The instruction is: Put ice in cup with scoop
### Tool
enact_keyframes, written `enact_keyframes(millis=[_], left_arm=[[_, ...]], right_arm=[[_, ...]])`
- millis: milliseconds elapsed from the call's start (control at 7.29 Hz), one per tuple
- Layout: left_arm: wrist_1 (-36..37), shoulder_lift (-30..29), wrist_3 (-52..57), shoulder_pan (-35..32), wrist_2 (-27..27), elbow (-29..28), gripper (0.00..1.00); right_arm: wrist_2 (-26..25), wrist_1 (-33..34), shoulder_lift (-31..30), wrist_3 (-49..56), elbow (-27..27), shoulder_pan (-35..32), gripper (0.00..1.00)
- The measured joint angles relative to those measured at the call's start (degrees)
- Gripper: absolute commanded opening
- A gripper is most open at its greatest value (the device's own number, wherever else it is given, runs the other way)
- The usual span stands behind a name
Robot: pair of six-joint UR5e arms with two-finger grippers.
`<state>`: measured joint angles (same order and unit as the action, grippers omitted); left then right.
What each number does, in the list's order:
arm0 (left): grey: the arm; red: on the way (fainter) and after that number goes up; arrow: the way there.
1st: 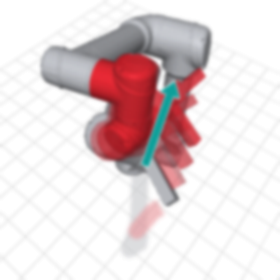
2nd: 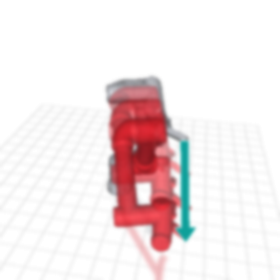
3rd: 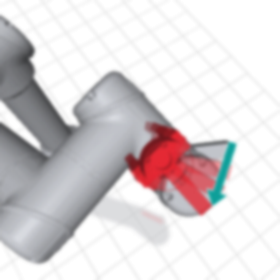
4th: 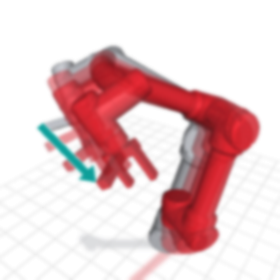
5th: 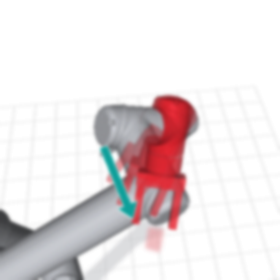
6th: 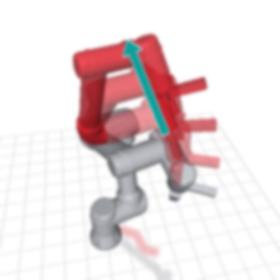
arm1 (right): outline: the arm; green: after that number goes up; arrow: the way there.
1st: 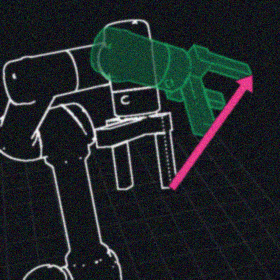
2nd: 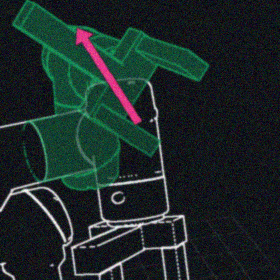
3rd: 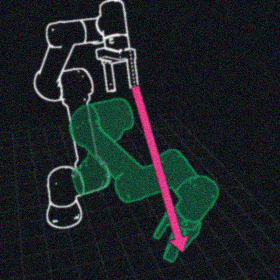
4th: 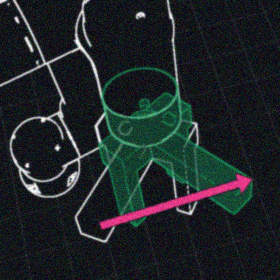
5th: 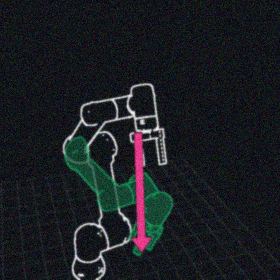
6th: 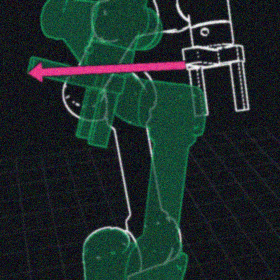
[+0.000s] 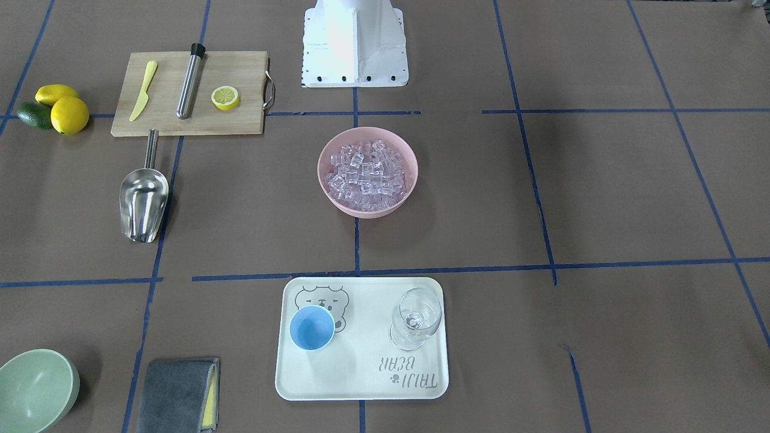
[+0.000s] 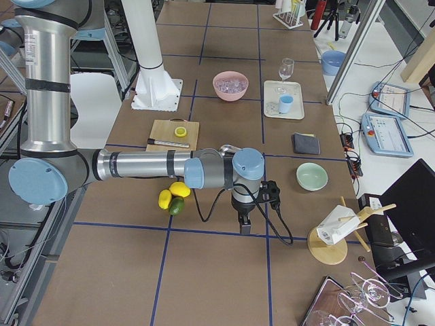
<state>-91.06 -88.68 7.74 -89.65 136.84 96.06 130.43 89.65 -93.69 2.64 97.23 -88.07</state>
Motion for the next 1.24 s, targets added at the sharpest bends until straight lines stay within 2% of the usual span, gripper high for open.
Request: enact_keyframes(millis=[1235], left_arm=[[-1.4,-1.1,-0.3,0.2,0.5,1.3,1.0]], right_arm=[[0.0,0.0,0.9,-0.7,2.2,1.4,1.0]])
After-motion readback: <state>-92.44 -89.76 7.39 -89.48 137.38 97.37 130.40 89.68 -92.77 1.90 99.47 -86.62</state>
